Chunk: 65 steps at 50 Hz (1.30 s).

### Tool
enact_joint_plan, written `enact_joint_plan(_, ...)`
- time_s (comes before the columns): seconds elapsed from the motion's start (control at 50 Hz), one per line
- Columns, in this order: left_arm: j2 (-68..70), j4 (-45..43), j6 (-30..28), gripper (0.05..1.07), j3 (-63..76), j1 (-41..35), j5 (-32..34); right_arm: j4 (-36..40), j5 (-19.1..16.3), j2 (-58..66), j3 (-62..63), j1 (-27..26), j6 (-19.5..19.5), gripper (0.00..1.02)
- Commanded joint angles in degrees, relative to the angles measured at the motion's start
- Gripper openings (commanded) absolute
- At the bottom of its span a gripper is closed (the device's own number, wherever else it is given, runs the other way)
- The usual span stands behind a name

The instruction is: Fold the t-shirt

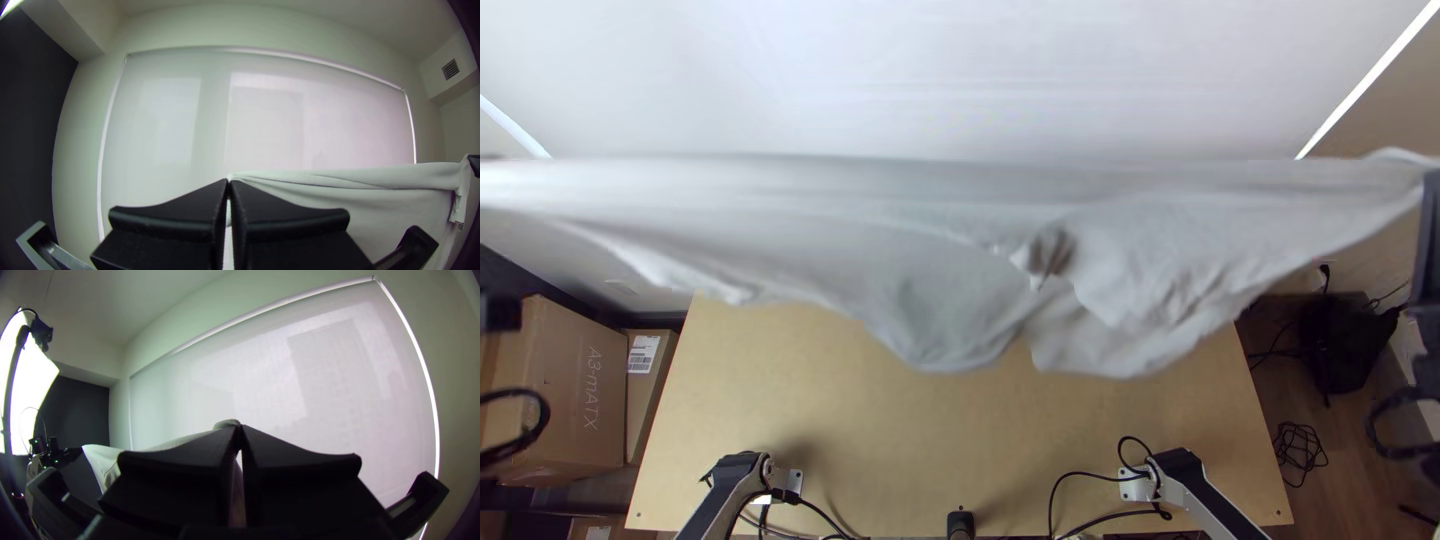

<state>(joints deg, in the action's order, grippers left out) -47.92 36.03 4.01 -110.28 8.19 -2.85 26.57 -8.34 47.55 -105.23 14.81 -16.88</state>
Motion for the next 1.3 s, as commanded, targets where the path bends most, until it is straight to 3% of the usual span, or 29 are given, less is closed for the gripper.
enact_joint_plan(0.0,3.01,0.80,0.12,0.08,1.91,1.22,-2.86,-0.73,2.63,-2.37,1.87,0.40,-5.09,0.02)
enact_joint_plan(0.12,4.68,6.07,1.88,0.08,5.43,0.43,-2.86,1.29,2.45,-2.81,4.68,0.66,-7.81,0.02)
enact_joint_plan(0.34,9.86,12.31,5.92,0.08,20.72,-5.46,0.04,2.26,2.36,-2.99,14.35,1.45,-8.43,0.02)
enact_joint_plan(0.52,14.70,12.92,7.68,0.08,38.38,-7.48,4.35,2.09,2.45,-4.83,30.61,2.15,-8.34,0.02)
enact_joint_plan(0.86,7.32,-1.84,4.43,0.08,58.78,-6.95,8.21,-8.29,2.45,0.17,51.70,0.84,-8.34,0.02)
enact_joint_plan(1.28,-22.48,-23.46,1.79,0.08,58.78,-5.46,9.00,-21.38,2.45,30.32,48.28,-4.00,-5.35,0.02)
